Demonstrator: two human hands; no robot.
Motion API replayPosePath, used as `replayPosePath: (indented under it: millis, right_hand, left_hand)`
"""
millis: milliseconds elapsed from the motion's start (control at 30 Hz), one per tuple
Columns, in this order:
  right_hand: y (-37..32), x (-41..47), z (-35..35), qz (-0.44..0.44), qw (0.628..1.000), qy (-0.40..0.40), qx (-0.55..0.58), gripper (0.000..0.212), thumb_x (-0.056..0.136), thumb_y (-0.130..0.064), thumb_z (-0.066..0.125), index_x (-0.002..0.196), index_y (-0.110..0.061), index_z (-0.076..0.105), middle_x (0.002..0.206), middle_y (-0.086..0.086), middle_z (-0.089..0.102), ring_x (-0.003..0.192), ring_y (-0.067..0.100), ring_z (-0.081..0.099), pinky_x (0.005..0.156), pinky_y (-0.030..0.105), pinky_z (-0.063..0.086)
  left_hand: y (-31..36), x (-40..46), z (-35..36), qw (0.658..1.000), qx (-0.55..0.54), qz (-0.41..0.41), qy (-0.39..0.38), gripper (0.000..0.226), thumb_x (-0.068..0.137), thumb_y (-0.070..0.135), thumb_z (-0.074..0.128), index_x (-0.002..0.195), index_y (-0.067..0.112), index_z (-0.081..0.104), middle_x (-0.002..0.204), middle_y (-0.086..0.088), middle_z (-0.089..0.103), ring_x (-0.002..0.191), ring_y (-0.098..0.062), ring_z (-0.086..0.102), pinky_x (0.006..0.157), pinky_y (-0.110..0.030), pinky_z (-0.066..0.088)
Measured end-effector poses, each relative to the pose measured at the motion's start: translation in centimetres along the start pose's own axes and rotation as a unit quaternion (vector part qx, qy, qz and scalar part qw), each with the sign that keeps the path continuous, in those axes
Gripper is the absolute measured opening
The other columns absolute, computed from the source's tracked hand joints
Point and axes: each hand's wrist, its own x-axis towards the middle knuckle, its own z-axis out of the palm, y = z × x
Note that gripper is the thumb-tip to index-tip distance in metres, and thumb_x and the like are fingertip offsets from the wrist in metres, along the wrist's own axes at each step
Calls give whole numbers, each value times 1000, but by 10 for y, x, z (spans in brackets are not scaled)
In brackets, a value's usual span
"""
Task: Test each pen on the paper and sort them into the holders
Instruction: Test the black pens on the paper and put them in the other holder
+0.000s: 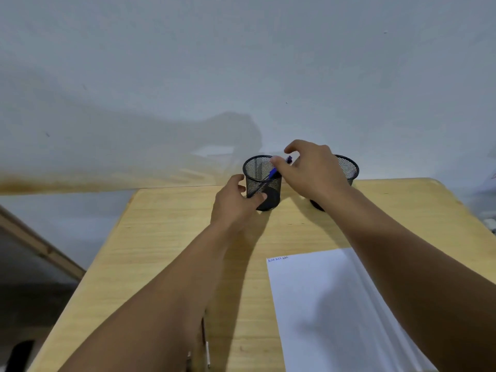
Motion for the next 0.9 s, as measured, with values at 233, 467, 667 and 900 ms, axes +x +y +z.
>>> replayPosePath:
  millis: [233, 467, 667, 900]
  right_hand:
    - [-3, -67, -10, 9, 998, -5, 64, 19, 89, -40, 62, 102, -26, 65, 71, -10, 66, 77, 15, 62, 67, 29, 43]
    - [-42, -151, 37, 25, 966, -244, 81, 17, 80, -44, 70, 87, -29, 68, 73, -10, 67, 71, 9, 65, 58, 25, 48]
    - [-63, -194, 69, 13, 955, -296, 30, 27, 76, -51, 71, 88, -27, 65, 88, -8, 66, 82, 17, 66, 74, 34, 57]
    - [-72, -208, 74, -26, 964, -264, 7, 15, 82, -33, 63, 95, -25, 66, 91, -4, 68, 87, 19, 65, 75, 38, 57]
  left_hand:
    - [-23, -30, -48, 996, 72, 24, -39, 32, 80, 43, 76, 108, 33, 65, 97, 13, 66, 84, -5, 61, 71, -28, 50]
    - [-46, -64, -108, 956, 235, 45, -172, 26, 88, 21, 67, 110, 35, 68, 113, 11, 64, 96, -10, 58, 75, -23, 44]
    - [-58, -86, -114, 931, 285, 88, -213, 24, 88, 20, 67, 103, 37, 73, 118, 7, 66, 110, -14, 59, 94, -38, 49]
    - [-62, -92, -113, 921, 318, 122, -188, 17, 91, 34, 64, 105, 39, 72, 119, 12, 66, 114, -14, 55, 95, -40, 47]
